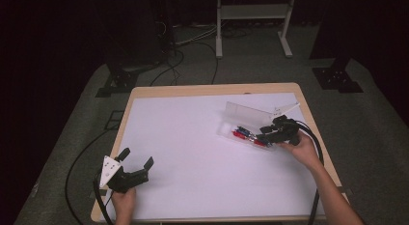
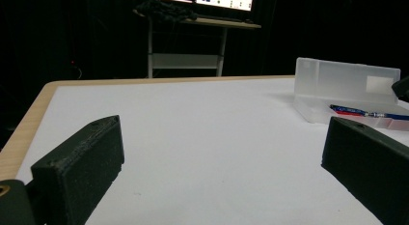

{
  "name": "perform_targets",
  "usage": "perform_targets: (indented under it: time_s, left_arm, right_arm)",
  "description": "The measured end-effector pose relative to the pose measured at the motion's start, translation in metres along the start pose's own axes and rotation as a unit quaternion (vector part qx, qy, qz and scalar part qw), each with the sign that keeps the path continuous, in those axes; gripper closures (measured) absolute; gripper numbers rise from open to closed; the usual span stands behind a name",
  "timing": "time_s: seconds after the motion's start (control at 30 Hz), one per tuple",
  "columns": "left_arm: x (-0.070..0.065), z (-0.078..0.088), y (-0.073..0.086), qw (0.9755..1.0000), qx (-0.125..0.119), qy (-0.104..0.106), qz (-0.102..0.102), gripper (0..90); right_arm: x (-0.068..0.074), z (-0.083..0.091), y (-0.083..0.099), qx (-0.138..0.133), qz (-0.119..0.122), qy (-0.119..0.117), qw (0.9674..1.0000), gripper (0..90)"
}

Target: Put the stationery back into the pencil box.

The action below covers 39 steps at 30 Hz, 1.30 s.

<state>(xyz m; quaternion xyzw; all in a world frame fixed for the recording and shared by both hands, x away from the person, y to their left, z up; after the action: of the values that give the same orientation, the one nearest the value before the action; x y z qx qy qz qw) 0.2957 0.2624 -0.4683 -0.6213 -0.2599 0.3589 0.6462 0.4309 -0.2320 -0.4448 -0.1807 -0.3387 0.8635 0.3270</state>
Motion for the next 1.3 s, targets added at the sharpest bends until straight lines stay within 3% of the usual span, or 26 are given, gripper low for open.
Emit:
perform_targets:
  time_s: [0.6, 1.3]
  left_arm:
    - [0.0, 0.0, 0.0, 1.0, 0.0, 0.0, 0.003, 0.3]
    - [-0.001, 0.0, 0.0, 1.0, -0.001, -0.003, -0.001, 0.4]
  right_arm:
    - [0.019, 0.034, 0.021, -0.017, 0.008, -0.014, 0.9997, 45.2]
    - [0.039, 0.049, 0.058, -0.024, -0.019, -0.038, 0.9988, 40.0]
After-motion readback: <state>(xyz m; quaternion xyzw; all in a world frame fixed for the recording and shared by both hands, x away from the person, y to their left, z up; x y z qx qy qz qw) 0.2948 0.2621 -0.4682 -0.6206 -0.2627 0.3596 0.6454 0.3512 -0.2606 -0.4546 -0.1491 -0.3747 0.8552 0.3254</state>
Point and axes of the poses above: each handheld gripper's, and its own axes: z roughly backward along the jaws, y roughly out of its underside, x roughly to its left, the point moved 3 cm from there along -z, roughly forward along the jaws, and after that the axes turned 13 degrees about y, right-handed, at the moved point
